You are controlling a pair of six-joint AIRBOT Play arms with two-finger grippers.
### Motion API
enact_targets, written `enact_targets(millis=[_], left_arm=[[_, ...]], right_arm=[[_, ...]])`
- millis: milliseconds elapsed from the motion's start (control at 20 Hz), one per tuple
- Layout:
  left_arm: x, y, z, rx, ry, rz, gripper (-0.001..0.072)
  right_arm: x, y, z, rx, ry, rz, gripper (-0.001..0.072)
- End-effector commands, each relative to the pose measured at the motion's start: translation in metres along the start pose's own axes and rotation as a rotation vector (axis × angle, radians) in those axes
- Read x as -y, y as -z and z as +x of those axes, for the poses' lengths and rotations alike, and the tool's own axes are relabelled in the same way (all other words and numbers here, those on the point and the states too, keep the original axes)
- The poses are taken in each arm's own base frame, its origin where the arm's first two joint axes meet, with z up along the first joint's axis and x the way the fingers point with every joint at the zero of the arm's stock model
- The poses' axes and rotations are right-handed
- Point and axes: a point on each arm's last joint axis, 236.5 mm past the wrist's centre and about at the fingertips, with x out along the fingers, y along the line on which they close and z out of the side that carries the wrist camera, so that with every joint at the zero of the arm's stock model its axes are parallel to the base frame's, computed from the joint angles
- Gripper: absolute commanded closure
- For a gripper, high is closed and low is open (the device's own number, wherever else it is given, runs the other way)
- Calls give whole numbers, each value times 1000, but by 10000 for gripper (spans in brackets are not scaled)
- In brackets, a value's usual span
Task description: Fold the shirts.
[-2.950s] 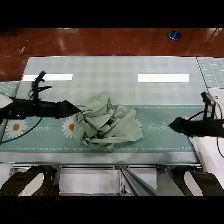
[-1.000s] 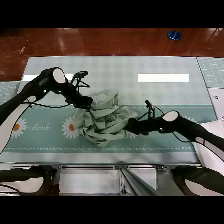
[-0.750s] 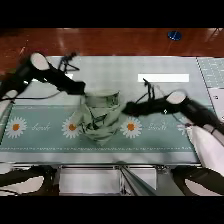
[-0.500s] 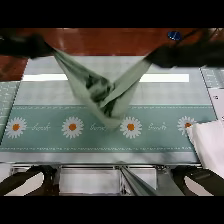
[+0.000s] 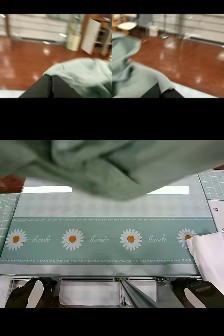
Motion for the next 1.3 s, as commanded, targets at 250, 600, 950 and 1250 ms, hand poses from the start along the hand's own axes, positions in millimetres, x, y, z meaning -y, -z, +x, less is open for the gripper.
enact_targets(millis=[250, 600, 950, 1250], left_arm=[[-49, 88, -80, -227, -247, 94, 691], [-48, 309, -55, -771, -166, -67, 690], [-7, 484, -12, -977, -21, -454, 690], [12, 551, 7, -1164, 36, -609, 687]], right_arm=[[87, 89, -92, -276, 471, 149, 691], [106, 223, -14, -713, 495, 176, 693], [163, 341, 133, -884, 444, 299, 693], [183, 383, 248, -839, 234, 634, 688]])
